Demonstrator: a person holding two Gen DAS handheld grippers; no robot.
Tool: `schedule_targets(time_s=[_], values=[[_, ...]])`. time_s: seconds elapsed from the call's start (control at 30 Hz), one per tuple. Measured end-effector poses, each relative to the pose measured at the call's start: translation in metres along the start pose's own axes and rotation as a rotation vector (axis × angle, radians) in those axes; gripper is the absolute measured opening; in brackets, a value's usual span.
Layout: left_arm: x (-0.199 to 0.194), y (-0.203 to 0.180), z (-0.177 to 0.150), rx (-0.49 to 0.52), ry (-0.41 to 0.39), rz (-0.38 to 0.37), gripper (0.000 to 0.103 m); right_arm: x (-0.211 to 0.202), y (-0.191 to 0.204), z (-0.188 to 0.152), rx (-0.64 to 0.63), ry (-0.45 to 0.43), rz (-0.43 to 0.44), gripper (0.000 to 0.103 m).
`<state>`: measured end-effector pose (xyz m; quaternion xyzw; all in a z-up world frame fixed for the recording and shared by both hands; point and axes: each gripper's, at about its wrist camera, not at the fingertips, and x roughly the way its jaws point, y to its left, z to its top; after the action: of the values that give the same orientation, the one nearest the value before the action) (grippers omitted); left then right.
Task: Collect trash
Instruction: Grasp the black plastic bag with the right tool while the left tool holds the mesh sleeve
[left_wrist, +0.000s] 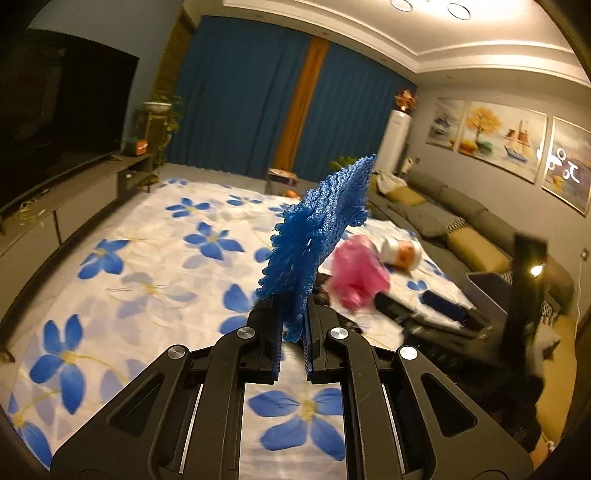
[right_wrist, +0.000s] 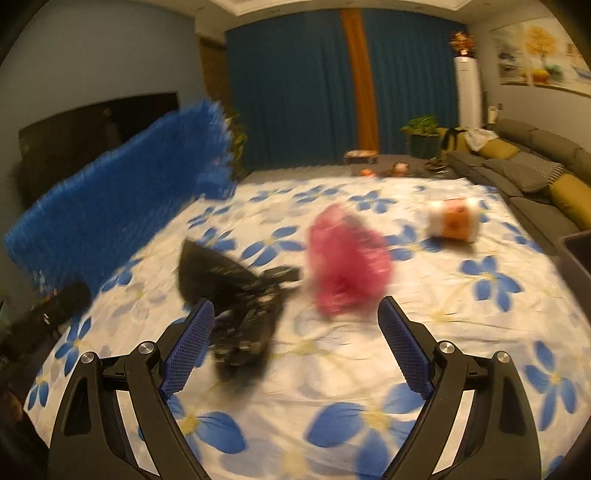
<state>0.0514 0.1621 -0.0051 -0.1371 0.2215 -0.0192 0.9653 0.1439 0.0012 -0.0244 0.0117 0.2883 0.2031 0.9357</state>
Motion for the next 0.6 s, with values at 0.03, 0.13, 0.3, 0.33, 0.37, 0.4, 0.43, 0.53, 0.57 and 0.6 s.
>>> schedule_targets(time_s=[0.03, 0.13, 0.3, 0.33, 0.37, 0.4, 0.43, 0.53, 0.57, 0.6], values=[[-0.002, 0.003, 0.001, -0.005, -0.003, 0.007, 0.008, 0.007, 0.008, -0.001, -0.014, 0.017, 0.010, 0.084], [-0.007, 0.009, 0.003, -0.012, -0.011, 0.018, 0.008, 0.022, 0.021, -0.004, -0.040, 0.059, 0.013, 0.079], [-0.011, 0.015, 0.003, -0.025, -0.016, 0.020, 0.008, 0.037, 0.026, -0.010, -0.045, 0.124, 0.006, 0.068], [-0.011, 0.014, 0.003, -0.028, -0.016, 0.018, 0.008, 0.039, 0.025, -0.011, -0.048, 0.135, 0.008, 0.062], [-0.011, 0.014, 0.003, -0.030, -0.014, 0.017, 0.008, 0.041, 0.026, -0.013, -0.053, 0.147, 0.010, 0.057], [-0.010, 0.015, 0.004, -0.031, -0.013, 0.015, 0.008, 0.044, 0.027, -0.014, -0.059, 0.158, 0.010, 0.050], [-0.010, 0.014, 0.004, -0.031, -0.012, 0.014, 0.008, 0.047, 0.028, -0.016, -0.068, 0.176, 0.008, 0.041], [-0.010, 0.011, 0.003, -0.030, -0.011, 0.009, 0.008, 0.052, 0.027, -0.021, -0.074, 0.208, 0.019, 0.020], [-0.009, 0.010, 0.003, -0.026, -0.010, 0.008, 0.008, 0.051, 0.026, -0.022, -0.073, 0.208, 0.023, 0.018], [-0.009, 0.009, 0.003, -0.024, -0.009, 0.008, 0.008, 0.050, 0.025, -0.023, -0.073, 0.206, 0.024, 0.014]])
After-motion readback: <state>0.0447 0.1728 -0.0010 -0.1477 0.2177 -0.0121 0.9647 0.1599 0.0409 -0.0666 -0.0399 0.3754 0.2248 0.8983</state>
